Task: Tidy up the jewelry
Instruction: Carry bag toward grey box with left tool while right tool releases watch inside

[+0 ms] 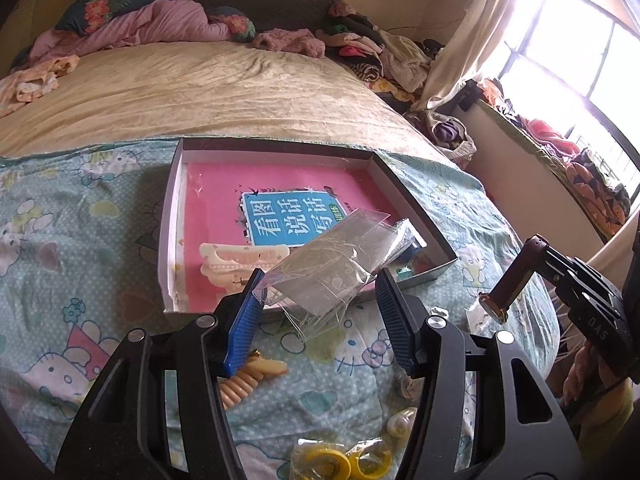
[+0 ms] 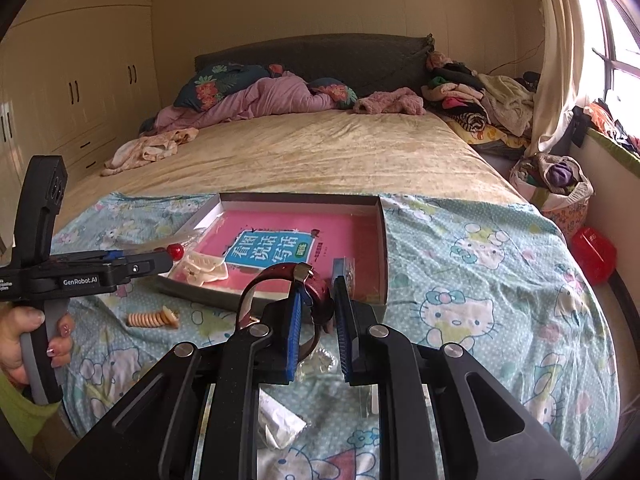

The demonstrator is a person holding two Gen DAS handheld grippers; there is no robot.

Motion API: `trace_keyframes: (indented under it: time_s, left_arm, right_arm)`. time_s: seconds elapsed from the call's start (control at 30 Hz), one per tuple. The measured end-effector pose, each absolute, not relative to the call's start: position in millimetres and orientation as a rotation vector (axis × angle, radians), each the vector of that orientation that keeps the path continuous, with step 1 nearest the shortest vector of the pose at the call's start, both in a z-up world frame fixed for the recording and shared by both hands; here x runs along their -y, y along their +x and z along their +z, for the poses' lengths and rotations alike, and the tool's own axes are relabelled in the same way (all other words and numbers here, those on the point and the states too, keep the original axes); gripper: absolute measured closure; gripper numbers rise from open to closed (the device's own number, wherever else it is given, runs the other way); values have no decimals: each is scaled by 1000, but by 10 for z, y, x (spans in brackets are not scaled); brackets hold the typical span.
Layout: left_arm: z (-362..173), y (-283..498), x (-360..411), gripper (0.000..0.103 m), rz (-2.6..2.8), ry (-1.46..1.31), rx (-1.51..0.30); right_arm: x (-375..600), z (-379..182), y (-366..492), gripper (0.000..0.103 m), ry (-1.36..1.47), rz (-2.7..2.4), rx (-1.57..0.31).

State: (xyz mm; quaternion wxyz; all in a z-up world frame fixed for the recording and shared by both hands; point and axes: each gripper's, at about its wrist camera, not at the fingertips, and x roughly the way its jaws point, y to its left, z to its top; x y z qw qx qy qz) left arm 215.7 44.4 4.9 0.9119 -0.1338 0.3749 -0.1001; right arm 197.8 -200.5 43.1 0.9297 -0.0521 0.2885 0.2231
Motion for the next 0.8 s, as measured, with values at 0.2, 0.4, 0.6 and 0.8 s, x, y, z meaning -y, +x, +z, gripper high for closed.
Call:
trace_keyframes:
  time_s: [0.2, 0.4, 0.6, 0.8]
  left_arm:
    - [5, 2331, -354, 55, -217, -279, -781]
    - [-62, 2474, -233, 55, -223, -262, -796]
    - [-151, 2607, -114, 55, -223, -233, -820]
    - [-265, 2702, -43, 55, -213, -195, -844]
  right_arm:
    - [1977, 518, 2201, 88, -120, 426, -570]
    - [1962, 576, 2403, 88, -134, 406, -562]
    - [1965, 570, 2617, 88, -142, 379, -569]
    - [1989, 481, 2846, 88, -148, 345, -596]
